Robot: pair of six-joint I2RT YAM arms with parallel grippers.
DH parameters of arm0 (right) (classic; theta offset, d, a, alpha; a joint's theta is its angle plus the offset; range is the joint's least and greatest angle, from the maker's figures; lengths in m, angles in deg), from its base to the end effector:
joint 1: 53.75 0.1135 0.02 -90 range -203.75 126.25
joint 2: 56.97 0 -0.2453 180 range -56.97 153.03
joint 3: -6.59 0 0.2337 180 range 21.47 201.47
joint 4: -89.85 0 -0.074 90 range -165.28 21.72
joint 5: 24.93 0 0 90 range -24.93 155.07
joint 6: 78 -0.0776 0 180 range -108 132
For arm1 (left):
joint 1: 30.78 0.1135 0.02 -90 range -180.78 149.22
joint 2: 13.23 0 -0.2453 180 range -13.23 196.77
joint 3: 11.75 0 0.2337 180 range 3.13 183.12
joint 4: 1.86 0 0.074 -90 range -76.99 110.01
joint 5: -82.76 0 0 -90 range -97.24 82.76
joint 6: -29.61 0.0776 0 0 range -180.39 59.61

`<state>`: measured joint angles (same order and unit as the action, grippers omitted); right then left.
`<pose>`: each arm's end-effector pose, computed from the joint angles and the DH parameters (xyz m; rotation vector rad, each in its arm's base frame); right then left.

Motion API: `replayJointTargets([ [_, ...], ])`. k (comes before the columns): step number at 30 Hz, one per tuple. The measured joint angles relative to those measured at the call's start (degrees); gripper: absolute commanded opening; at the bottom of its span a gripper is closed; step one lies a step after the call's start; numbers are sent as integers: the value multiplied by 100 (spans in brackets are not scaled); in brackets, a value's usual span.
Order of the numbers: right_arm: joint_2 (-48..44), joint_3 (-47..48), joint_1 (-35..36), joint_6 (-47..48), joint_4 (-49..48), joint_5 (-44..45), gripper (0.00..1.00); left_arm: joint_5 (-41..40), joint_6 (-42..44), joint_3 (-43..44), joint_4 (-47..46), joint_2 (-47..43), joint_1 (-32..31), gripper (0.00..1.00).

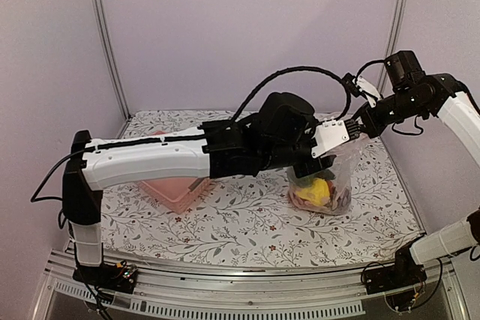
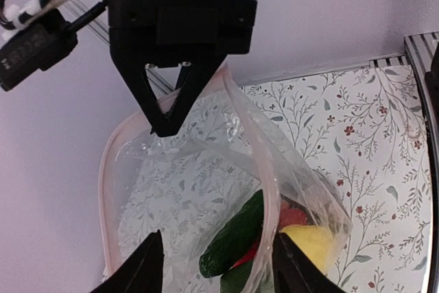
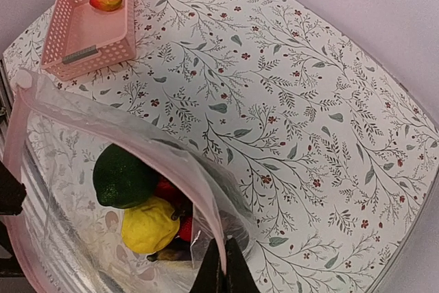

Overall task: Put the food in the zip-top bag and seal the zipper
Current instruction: Pass from the left arm to the right, then pick up the fake fruit from the bin.

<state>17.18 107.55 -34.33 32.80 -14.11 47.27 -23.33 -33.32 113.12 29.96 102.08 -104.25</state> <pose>0.2356 0.1082 0.3429 -0.9578 2.2090 0.3656 0.1608 -0.4663 0.3178 1.3769 1.3841 -0.2614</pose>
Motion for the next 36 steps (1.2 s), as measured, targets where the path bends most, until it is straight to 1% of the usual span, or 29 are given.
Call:
replayJointTargets([
  [3,61,0,0,-37,-81,37,0,-74,-232,-260,-131,-284,-9,59],
  [5,61,28,0,-50,-96,61,0,-201,-424,-632,-190,-688,-22,64],
  [8,61,92,-22,-87,-120,96,0,-542,-739,-1589,-446,-1661,-48,72],
  [11,70,168,-79,-131,-120,125,0,-1058,-1075,-2625,-660,-2802,-26,77],
  [13,72,184,-98,-151,-122,120,0,-1388,-1362,-3128,-678,-3418,52,78],
  [15,74,184,-103,-153,-120,111,0,-1615,-1779,-3539,-597,-3895,254,81],
  [17,79,184,-107,-153,-120,83,0,-1786,-2273,-3897,-374,-4236,643,82],
  [19,81,184,-107,-153,-120,46,0,-1873,-2813,-4242,-59,-4457,1193,83],
  [20,81,184,-107,-153,-120,26,0,-1891,-2992,-4354,70,-4500,1414,84],
  [22,81,181,-107,-153,-120,-11,0,-1801,-3401,-4651,389,-4553,2052,86],
  [26,66,168,-107,-153,-120,-66,0,-1355,-3805,-5003,940,-4395,3309,86],
  [30,-7,116,-107,-151,-120,-87,0,-822,-3759,-5088,1143,-4004,4242,81],
  [32,-59,68,-107,-151,-120,-101,0,-479,-3585,-5086,1141,-3718,4616,75],
  [34,-118,4,-107,-151,-122,-114,0,-149,-3375,-5080,1137,-3414,4881,69],
  [35,-142,-31,-107,-149,-125,-122,0,-35,-3272,-5066,1145,-3366,4913,66],
  [36,-175,-70,-107,-149,-122,-133,0,92,-3112,-5007,1176,-3073,5045,66],
])
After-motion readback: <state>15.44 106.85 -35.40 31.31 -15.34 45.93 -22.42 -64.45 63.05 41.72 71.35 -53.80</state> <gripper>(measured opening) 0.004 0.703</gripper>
